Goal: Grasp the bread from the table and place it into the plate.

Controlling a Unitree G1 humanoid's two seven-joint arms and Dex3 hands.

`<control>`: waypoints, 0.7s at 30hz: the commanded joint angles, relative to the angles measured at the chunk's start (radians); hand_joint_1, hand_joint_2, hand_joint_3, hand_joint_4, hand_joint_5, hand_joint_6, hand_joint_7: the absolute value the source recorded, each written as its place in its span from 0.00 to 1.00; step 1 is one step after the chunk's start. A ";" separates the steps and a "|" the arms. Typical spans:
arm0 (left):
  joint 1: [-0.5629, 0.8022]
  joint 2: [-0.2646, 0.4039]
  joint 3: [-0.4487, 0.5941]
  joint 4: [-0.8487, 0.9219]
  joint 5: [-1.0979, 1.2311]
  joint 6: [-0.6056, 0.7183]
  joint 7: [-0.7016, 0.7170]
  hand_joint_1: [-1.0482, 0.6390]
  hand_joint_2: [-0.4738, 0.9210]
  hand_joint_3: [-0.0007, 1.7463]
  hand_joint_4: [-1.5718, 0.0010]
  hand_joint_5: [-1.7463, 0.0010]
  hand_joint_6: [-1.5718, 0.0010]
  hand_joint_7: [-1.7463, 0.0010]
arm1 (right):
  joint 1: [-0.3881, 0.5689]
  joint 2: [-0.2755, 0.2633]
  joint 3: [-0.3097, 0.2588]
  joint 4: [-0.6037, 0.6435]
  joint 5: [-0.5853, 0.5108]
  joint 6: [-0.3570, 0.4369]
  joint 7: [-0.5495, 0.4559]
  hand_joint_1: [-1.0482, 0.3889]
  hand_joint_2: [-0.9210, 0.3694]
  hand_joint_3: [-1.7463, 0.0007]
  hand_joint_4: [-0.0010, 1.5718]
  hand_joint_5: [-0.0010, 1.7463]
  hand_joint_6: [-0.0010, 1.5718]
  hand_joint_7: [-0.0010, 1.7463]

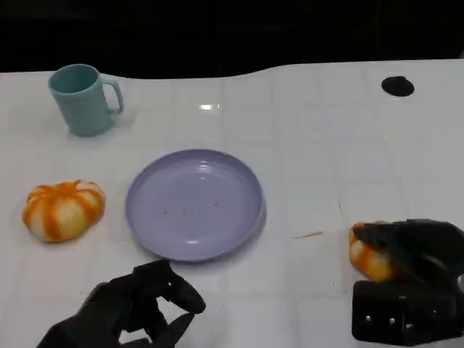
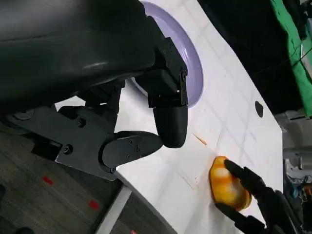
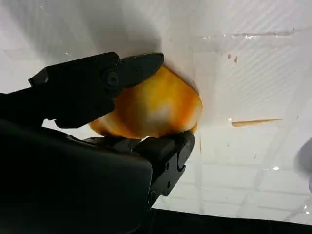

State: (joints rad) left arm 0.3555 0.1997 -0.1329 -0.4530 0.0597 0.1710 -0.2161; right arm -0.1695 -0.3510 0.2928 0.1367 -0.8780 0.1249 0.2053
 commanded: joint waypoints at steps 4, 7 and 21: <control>0.008 0.006 -0.002 -0.023 0.007 0.013 0.003 0.46 0.92 0.36 0.59 0.00 0.60 0.27 | -0.053 0.047 0.008 0.121 0.054 0.051 -0.095 0.47 0.00 0.96 0.45 0.12 0.52 0.06; 0.008 0.006 -0.003 -0.026 0.008 0.016 0.003 0.45 0.92 0.36 0.59 0.00 0.60 0.27 | -0.059 0.055 0.010 0.148 0.072 0.034 -0.178 0.52 0.00 0.98 0.52 0.32 0.66 0.04; 0.004 0.000 -0.009 -0.045 0.013 0.040 0.009 0.47 0.92 0.36 0.60 0.00 0.59 0.27 | -0.088 0.040 0.005 0.269 0.121 -0.267 -0.569 0.65 0.38 0.41 0.60 1.00 0.51 0.87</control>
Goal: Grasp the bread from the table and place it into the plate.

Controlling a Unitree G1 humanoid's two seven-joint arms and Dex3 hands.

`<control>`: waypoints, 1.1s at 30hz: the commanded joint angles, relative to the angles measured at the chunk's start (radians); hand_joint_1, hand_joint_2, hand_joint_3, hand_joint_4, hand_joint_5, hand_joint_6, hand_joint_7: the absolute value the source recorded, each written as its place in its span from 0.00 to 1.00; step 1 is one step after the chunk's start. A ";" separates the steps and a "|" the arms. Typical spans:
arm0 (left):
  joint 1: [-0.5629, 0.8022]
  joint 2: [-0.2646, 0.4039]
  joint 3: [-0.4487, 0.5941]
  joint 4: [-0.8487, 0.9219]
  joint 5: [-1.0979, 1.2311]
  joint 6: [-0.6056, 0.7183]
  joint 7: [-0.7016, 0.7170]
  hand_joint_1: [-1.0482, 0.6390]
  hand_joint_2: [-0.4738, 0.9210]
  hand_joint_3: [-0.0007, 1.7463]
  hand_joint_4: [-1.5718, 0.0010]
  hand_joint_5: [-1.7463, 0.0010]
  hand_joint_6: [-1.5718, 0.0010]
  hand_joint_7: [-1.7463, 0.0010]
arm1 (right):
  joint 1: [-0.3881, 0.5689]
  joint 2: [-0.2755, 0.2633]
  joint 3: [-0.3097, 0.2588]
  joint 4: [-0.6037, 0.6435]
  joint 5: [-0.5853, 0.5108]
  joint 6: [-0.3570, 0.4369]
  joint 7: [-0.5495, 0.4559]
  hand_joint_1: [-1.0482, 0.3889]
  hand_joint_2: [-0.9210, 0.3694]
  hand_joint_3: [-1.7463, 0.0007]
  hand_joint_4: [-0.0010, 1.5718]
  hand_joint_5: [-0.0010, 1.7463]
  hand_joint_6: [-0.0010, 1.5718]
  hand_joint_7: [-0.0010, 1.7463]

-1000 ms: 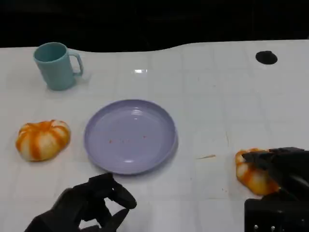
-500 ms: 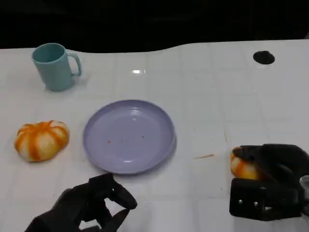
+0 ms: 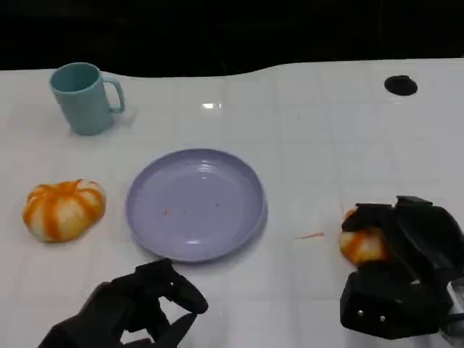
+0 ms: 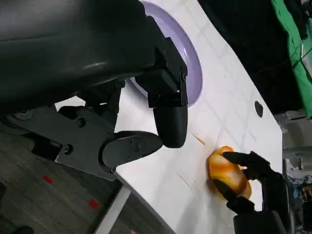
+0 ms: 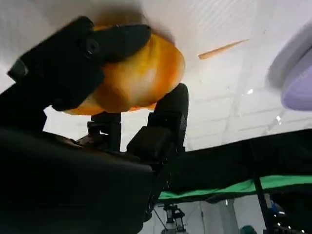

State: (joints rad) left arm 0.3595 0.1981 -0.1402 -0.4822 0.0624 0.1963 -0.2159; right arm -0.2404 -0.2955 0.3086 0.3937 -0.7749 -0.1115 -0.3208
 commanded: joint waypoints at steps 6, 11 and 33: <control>-0.008 0.004 -0.004 -0.005 0.017 0.004 0.008 0.48 0.92 0.36 0.61 0.00 0.60 0.27 | -0.021 -0.009 -0.010 -0.020 0.023 -0.074 -0.078 0.67 0.41 0.38 0.59 1.00 0.47 0.95; -0.006 -0.004 -0.003 -0.012 0.006 0.018 0.005 0.49 0.92 0.36 0.60 0.00 0.60 0.26 | -0.033 -0.002 -0.009 -0.038 0.049 -0.137 -0.086 0.68 0.38 0.43 0.59 1.00 0.44 0.98; 0.015 -0.008 -0.017 -0.013 0.041 -0.003 0.013 0.49 0.90 0.38 0.61 0.00 0.60 0.26 | -0.129 0.168 0.067 -0.118 0.160 -0.216 0.086 0.69 0.54 0.18 0.62 1.00 0.57 0.76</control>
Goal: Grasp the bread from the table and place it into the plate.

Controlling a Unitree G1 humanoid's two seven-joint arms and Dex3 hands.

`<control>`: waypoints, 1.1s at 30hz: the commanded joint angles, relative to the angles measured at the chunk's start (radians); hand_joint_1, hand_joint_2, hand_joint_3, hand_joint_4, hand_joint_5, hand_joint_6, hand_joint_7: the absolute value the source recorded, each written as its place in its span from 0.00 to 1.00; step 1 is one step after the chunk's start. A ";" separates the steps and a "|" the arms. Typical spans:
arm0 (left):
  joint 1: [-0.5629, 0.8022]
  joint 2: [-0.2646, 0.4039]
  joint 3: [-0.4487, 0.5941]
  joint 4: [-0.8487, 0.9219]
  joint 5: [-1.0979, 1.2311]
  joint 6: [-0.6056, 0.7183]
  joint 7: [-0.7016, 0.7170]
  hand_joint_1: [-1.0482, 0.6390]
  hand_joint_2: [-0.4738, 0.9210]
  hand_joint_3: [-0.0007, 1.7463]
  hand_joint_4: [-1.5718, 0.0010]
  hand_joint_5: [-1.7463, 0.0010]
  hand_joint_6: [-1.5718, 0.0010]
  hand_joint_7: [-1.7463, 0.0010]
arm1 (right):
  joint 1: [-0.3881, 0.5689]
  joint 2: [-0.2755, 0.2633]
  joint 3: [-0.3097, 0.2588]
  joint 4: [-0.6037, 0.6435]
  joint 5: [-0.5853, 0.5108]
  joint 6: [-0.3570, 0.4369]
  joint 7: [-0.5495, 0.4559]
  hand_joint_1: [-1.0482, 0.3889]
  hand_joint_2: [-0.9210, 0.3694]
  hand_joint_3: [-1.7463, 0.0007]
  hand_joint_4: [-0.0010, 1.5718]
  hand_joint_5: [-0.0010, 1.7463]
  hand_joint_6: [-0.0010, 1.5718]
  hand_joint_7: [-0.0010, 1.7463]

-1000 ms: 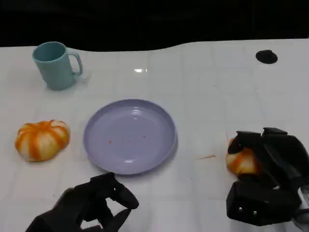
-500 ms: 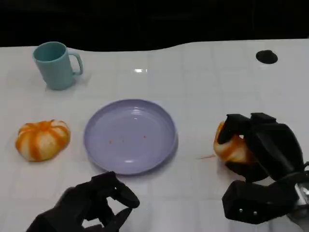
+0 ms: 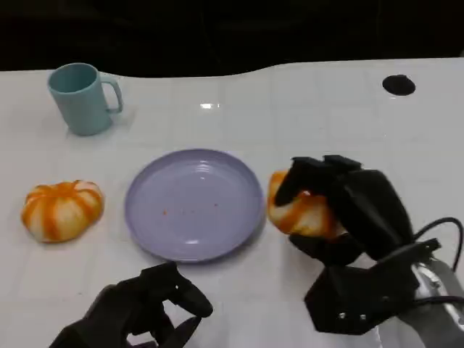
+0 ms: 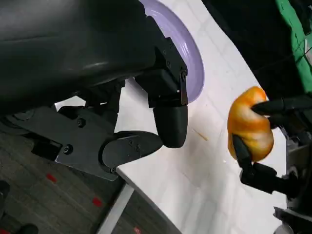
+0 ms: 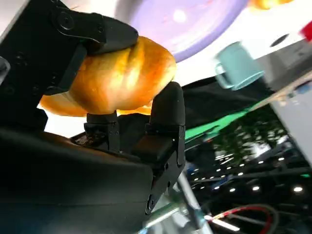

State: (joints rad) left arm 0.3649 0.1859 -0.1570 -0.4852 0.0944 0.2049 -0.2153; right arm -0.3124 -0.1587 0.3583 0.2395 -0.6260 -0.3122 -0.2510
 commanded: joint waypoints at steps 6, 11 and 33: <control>0.012 0.006 0.000 -0.010 0.003 -0.009 0.003 0.51 0.91 0.38 0.59 0.00 0.60 0.27 | -0.157 0.106 0.042 0.159 0.034 -0.042 0.030 0.68 0.52 0.18 0.61 1.00 0.47 0.97; 0.013 0.007 -0.001 -0.012 0.000 0.001 0.000 0.51 0.91 0.39 0.59 0.00 0.60 0.27 | -0.260 0.165 0.055 0.317 0.043 -0.086 0.012 0.66 0.52 0.18 0.62 1.00 0.47 1.00; 0.019 0.004 -0.007 0.001 0.010 -0.020 0.007 0.50 0.91 0.37 0.58 0.00 0.59 0.28 | -0.504 0.241 0.173 0.575 -0.043 0.214 0.236 0.34 0.00 0.87 0.01 0.14 0.18 0.00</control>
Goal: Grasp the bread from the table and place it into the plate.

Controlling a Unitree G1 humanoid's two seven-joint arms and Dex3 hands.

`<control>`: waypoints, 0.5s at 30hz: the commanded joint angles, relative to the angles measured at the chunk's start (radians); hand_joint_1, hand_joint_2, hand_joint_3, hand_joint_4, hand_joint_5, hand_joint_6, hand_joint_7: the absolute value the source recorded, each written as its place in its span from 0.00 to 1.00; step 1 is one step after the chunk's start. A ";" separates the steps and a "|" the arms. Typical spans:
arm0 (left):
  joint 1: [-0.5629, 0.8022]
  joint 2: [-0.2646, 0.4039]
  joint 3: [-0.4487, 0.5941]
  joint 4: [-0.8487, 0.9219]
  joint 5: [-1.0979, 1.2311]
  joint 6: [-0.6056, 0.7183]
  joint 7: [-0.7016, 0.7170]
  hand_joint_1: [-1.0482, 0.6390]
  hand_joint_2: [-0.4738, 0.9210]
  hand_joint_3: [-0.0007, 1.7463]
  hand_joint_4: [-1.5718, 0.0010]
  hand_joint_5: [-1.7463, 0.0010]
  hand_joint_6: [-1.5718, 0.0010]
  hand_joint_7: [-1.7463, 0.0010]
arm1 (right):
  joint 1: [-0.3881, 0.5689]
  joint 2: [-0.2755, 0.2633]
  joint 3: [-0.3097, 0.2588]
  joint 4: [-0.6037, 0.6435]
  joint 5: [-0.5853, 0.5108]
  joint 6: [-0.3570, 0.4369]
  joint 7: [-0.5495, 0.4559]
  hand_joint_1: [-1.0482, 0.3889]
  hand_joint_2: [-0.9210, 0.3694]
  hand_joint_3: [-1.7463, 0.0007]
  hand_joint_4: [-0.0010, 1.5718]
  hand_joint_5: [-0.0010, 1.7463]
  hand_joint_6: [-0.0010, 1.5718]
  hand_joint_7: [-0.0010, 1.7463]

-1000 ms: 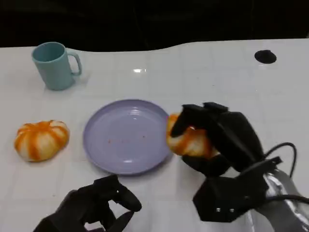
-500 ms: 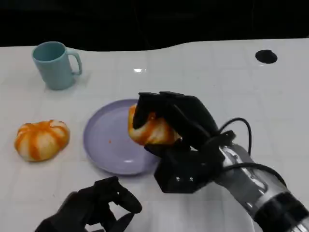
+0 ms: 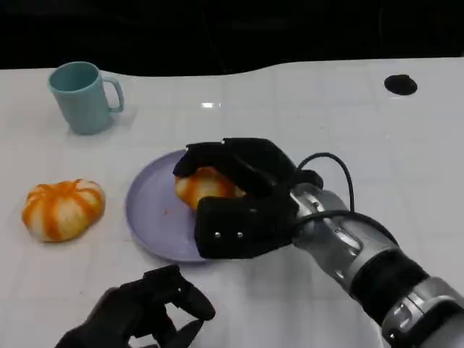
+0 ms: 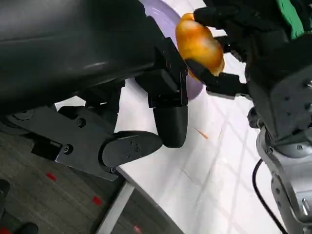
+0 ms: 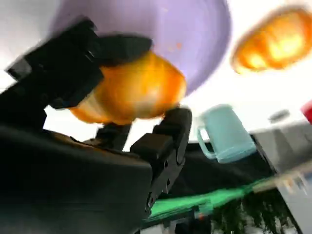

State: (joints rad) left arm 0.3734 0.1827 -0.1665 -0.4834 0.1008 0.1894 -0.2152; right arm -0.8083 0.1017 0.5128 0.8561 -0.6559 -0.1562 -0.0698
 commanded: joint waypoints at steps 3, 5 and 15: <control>0.009 0.007 0.004 0.005 0.001 -0.012 0.006 0.49 0.91 0.36 0.59 0.00 0.59 0.28 | 0.007 -0.028 0.022 -0.078 -0.009 0.081 0.089 0.29 0.00 0.85 0.00 0.10 0.14 0.00; 0.009 0.004 0.007 0.010 -0.007 -0.013 0.005 0.49 0.92 0.36 0.59 0.00 0.59 0.28 | 0.019 -0.036 0.022 -0.110 -0.004 0.093 0.110 0.27 0.00 0.85 0.00 0.10 0.14 0.00; 0.004 0.005 0.007 0.023 -0.002 -0.025 0.008 0.48 0.92 0.36 0.58 0.00 0.59 0.28 | 0.130 -0.135 0.015 -0.384 0.004 0.121 0.226 0.24 0.00 0.83 0.06 0.15 0.14 0.00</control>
State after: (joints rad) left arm 0.3734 0.1799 -0.1638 -0.4693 0.0937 0.1808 -0.2152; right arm -0.7160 0.0124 0.5366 0.5477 -0.6611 -0.0365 0.1312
